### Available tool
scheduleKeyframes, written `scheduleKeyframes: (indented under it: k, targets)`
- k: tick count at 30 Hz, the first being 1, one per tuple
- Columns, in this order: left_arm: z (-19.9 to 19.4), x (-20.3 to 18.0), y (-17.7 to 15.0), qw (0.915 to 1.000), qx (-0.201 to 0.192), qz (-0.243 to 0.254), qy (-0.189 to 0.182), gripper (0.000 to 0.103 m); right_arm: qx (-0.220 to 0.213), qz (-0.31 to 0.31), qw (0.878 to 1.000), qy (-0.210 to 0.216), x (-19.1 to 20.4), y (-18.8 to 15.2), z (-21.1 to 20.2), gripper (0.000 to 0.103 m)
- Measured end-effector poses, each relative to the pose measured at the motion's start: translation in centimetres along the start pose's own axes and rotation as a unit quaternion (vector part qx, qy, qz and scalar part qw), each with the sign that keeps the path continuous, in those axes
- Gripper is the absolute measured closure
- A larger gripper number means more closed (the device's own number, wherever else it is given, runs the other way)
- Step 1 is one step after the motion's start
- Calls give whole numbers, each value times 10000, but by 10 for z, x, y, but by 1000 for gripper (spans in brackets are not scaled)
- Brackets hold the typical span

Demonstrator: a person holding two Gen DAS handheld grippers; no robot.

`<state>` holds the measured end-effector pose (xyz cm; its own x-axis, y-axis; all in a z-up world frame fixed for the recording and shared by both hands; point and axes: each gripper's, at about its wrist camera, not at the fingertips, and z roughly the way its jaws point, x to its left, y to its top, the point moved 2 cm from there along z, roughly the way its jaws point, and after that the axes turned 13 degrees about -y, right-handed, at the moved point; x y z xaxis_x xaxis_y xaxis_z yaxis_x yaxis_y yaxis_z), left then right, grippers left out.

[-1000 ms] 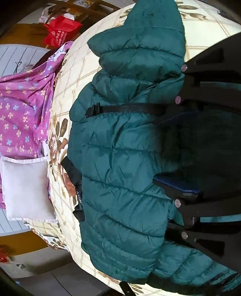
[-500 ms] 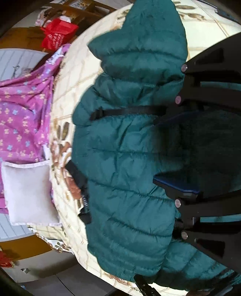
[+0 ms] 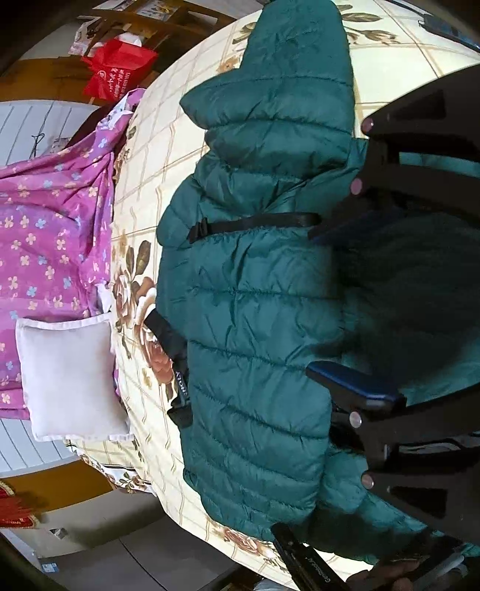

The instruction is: Fold large clothes

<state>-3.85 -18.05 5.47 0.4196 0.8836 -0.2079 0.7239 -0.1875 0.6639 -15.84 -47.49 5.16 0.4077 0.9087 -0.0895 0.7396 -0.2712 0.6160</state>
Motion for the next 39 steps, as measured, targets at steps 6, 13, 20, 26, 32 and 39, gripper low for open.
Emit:
scheduleKeyframes:
  k: [6,13,20,26,32,39]
  targets:
    - [-16,-15,-2,9996,-112,-12,-252,85,-47,26,10000,-16,-3,-5,-11,34]
    - [-24,-29,-6,9991,-131,11,-414,85,-79,40,9999,-51,-9,-11,-23,33]
    - [-30,-45,-11,9987,-156,159,-457,85,-102,126,9998,-83,-21,-17,-32,30]
    - [-35,-57,-14,9982,-155,201,-538,85,-122,261,9995,-164,-37,-20,-38,30]
    - [-39,-69,-16,9976,-178,274,-614,85,-156,361,9987,-327,-54,-23,-40,29]
    - [-38,-72,-12,9966,-210,124,-791,85,-125,497,9976,-459,-77,-26,-38,29]
